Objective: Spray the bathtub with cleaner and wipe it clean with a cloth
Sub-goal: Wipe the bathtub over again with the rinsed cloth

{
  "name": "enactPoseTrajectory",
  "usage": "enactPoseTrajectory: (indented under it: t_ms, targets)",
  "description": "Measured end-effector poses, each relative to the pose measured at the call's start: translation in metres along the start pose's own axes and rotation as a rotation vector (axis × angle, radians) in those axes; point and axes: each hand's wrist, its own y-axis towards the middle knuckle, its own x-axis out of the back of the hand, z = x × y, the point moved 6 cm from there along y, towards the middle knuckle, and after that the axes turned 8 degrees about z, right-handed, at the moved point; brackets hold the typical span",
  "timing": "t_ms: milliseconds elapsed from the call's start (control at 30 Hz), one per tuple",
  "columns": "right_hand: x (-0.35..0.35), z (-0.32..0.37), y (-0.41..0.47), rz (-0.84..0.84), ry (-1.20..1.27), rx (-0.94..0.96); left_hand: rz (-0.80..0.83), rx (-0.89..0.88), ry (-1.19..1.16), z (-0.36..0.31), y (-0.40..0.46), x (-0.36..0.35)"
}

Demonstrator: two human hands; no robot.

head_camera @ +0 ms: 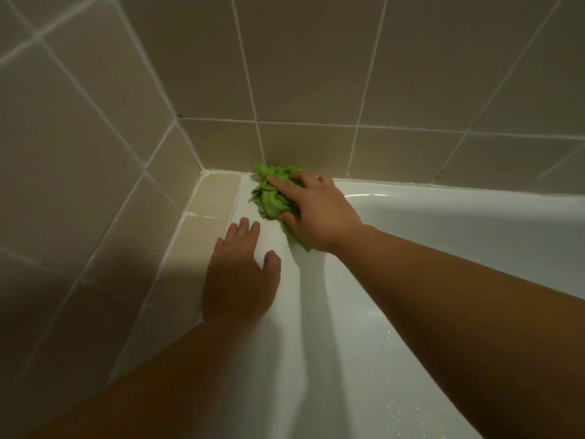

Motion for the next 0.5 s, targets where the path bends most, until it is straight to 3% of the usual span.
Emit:
enactPoseTrajectory:
  t_ms: [133,267,400,500]
  targets:
    - [0.005,-0.041,-0.028,-0.074,0.065,-0.108,0.007,-0.023,-0.016,0.0,0.001,0.001]
    - [0.001,-0.016,-0.011,-0.096,0.11,-0.22,-0.018,0.079,-0.14,0.005,-0.008,0.008]
    - [-0.018,0.04,-0.007,-0.013,0.112,-0.008,-0.035,0.276,-0.296,0.018,-0.02,0.019]
    - [-0.021,0.036,-0.024,0.069,0.113,0.155,-0.035,0.309,-0.365,0.025,-0.031,0.027]
